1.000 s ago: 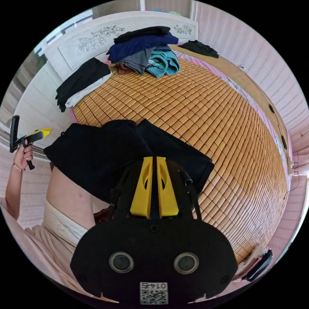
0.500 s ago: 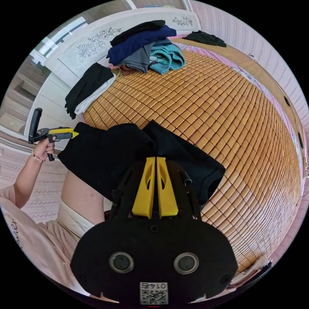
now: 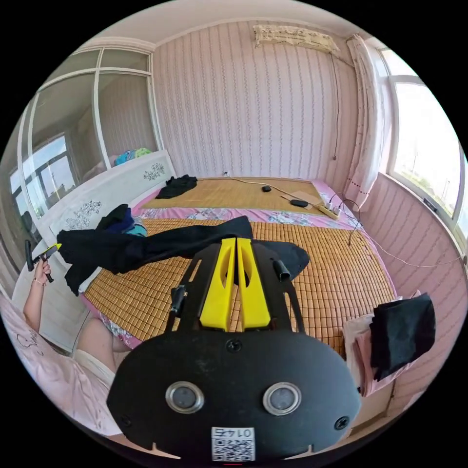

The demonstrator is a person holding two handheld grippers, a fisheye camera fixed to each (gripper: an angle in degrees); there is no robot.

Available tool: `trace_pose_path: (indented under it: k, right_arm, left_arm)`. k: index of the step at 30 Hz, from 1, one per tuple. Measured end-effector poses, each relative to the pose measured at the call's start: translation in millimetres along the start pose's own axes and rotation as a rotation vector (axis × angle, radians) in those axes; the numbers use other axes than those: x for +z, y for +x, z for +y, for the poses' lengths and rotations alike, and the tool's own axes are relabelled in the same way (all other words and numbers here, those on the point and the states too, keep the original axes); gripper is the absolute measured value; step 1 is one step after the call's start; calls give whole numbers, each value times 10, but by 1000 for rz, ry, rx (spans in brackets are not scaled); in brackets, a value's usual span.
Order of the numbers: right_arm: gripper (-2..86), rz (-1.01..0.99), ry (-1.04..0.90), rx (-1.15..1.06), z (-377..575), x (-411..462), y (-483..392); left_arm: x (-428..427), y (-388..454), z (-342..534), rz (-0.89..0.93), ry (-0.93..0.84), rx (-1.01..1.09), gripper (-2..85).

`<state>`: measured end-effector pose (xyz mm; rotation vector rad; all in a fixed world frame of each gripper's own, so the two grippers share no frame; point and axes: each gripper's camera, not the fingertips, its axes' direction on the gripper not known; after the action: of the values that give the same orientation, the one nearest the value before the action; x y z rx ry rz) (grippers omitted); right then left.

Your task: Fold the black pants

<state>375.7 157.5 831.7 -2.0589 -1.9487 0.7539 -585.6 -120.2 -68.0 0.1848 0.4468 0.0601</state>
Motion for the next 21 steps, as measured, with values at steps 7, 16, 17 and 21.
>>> trace_pose_path:
  k: [7, 16, 17, 21]
  right_arm:
    - [18, 90, -449, 411, 1617, 1156, 862]
    - [149, -204, -480, 32, 941, 2568, -381]
    - [161, -229, -499, -28, 843, 2851, -653]
    - [153, -177, -707, -143, 725, 3901, -1280]
  left_arm:
    - [1162, -207, 1123, 41, -512, -260, -9]
    - [1086, -218, 1091, 103, -483, -315, 33]
    - [1078, -222, 1083, 101, -481, -318, 49]
    - [1137, -208, 1064, 97, -520, -290, 91]
